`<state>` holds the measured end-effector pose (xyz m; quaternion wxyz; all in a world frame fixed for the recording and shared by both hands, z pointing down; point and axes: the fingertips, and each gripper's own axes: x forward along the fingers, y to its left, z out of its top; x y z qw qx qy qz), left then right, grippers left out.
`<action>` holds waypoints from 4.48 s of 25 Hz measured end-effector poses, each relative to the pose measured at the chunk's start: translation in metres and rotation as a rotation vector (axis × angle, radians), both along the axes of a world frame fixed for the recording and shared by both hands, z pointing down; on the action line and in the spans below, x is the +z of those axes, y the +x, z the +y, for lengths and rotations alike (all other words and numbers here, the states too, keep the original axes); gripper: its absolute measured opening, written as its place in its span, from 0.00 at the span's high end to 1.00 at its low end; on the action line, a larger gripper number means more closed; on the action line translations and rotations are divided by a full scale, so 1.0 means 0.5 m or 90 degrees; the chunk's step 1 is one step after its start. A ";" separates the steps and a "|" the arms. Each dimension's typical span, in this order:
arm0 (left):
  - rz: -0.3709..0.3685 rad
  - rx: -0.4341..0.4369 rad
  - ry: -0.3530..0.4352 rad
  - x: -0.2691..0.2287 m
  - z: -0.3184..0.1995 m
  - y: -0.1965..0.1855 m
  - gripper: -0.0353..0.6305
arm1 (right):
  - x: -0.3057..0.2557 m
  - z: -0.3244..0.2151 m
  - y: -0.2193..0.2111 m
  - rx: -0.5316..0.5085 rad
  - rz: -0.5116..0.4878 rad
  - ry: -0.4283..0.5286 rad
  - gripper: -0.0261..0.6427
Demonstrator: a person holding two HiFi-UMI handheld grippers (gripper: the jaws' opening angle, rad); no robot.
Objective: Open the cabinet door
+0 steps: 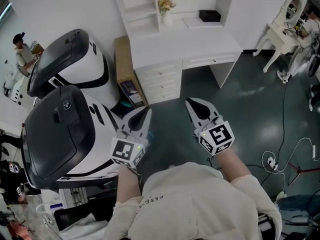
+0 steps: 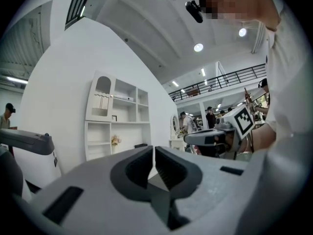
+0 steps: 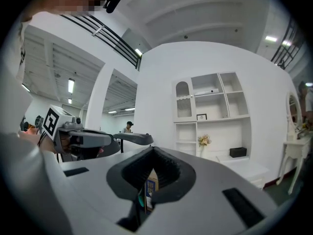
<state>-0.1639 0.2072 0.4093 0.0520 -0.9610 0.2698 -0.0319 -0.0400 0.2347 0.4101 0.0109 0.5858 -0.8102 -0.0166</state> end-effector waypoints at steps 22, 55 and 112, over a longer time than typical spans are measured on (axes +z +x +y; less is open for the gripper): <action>0.018 -0.052 0.021 -0.017 -0.255 0.014 0.63 | 0.022 -0.231 0.046 0.000 0.018 0.000 0.94; -0.012 -0.163 0.142 -0.196 -0.927 0.525 0.64 | -0.095 -0.921 0.537 -0.096 0.076 0.015 0.94; -0.086 -0.308 0.355 -0.909 -1.548 0.664 0.83 | -0.337 -1.324 0.623 -0.070 0.111 0.082 0.94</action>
